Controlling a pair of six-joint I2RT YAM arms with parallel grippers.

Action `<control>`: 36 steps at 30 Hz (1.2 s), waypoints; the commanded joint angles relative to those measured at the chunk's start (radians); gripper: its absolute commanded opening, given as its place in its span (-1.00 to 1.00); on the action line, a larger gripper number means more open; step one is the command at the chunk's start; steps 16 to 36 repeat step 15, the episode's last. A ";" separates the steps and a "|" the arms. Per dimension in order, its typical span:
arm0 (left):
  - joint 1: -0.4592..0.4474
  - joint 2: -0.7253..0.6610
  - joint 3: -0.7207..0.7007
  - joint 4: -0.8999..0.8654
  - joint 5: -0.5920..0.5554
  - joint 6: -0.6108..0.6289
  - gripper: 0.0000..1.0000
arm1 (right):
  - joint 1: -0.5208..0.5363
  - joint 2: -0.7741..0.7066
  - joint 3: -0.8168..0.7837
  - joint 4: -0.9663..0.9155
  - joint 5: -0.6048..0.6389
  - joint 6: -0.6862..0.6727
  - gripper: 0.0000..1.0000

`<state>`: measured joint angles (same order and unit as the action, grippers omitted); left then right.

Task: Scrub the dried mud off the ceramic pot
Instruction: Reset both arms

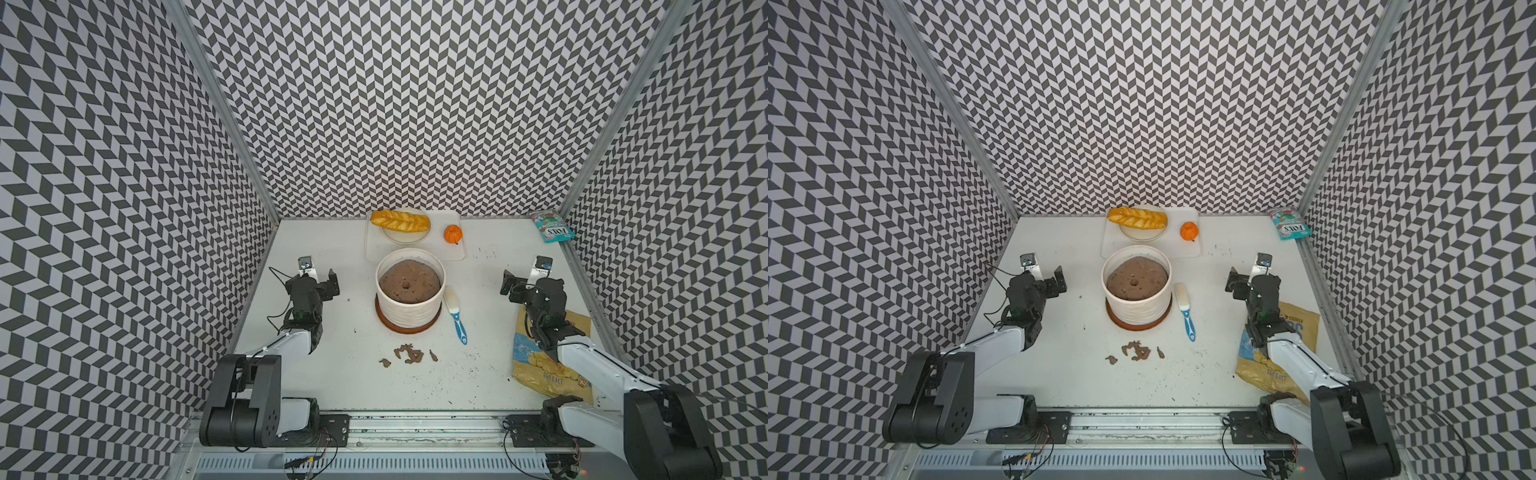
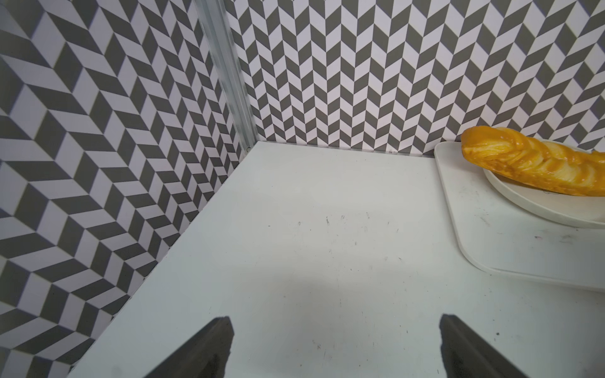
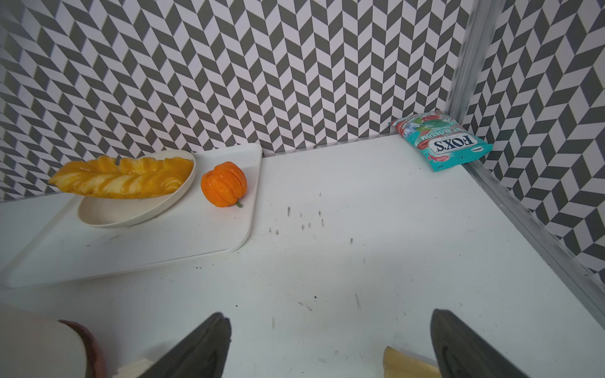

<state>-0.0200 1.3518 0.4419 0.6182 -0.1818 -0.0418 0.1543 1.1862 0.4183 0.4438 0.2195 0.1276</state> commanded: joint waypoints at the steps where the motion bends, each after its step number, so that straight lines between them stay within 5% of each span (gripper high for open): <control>1: 0.036 0.028 -0.038 0.192 0.147 0.029 1.00 | -0.013 0.069 -0.057 0.300 0.032 -0.089 0.99; 6: 0.044 0.069 -0.059 0.271 0.153 0.042 1.00 | -0.054 0.196 -0.137 0.601 -0.045 -0.113 0.99; 13: 0.045 0.134 -0.031 0.282 0.223 0.058 1.00 | -0.126 0.290 -0.167 0.765 -0.114 -0.096 0.99; 36: 0.045 0.127 -0.034 0.277 0.217 0.059 1.00 | -0.125 0.288 -0.162 0.742 -0.117 -0.099 0.99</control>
